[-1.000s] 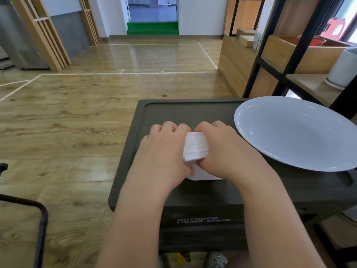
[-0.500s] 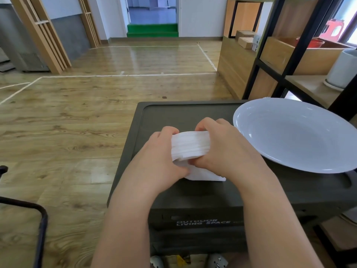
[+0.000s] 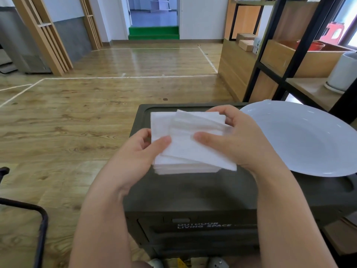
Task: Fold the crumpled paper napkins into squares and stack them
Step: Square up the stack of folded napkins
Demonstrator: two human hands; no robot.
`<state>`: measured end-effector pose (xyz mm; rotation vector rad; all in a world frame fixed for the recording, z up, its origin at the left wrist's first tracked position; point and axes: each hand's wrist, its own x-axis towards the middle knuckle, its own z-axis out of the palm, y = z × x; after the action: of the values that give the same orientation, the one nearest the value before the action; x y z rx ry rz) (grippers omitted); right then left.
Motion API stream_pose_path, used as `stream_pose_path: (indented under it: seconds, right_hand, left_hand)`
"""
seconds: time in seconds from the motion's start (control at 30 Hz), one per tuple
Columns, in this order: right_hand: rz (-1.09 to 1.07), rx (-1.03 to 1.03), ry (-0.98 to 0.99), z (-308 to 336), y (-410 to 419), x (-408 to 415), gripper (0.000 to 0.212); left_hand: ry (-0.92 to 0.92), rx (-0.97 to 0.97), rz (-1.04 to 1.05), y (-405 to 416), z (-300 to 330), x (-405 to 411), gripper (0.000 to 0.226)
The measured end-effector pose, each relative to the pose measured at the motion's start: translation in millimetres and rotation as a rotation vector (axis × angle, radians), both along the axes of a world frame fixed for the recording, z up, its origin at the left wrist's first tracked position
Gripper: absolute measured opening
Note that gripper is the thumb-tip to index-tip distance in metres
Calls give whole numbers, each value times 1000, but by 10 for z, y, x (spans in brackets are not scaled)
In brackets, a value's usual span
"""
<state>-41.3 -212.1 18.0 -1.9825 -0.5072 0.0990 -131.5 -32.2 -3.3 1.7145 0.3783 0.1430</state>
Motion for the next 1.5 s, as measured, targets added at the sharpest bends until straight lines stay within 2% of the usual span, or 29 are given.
stream_pose_path:
  seconds: [0.07,0.17,0.27,0.37,0.4,0.5,0.57,0.73,0.83,0.9,1.0,1.1,1.23,1.33,1.5]
  right_hand:
    - [-29,-29,70,-68,50,40,50]
    - [-64,-151,186,-236,145,80,62]
    - [-99,-235,234,-342,200,82,68]
    - [-180,-264,178,-368,155,108,68]
    - [-203,-256,175,-364,123,114,65]
    - [-232,-155,228,-336,26,127,43]
    - [-237,-79,233,-307,-11,123,33]
    - [-265,37,23,-196,-9,85,28]
    - [-264,213,-58,-95,15,50,28]
    - [-240,369,-22,-38,47,20,29]
    - [-175,551,88,-3,119,-3,34]
    - [-114,628,203,-38,190,16,37]
    - [-174,441,244,-185,233,97,36]
    - [-206,295,234,-271,235,153,34]
    - [-235,146,198,-406,258,222,30]
  left_hand:
    - [112,-11,27,0,-84,49,29]
    - [231,115,82,-25,-213,104,35]
    - [264,298,162,-88,-233,125,50]
    - [273,544,225,-100,-241,128,61]
    - [242,553,232,-87,-246,128,62]
    - [76,391,206,-52,-238,166,48]
    - [20,388,206,-51,-236,194,41]
    - [-24,367,303,-66,-230,211,34]
    - [-118,393,437,-88,-152,178,29]
    - [-163,356,472,-111,-58,148,28]
    - [-120,64,424,-141,101,136,35]
    - [6,-6,380,-130,147,165,52]
    - [26,81,357,-64,13,227,55]
    - [38,184,375,-39,-104,269,33]
    - [100,266,396,-16,-212,322,24]
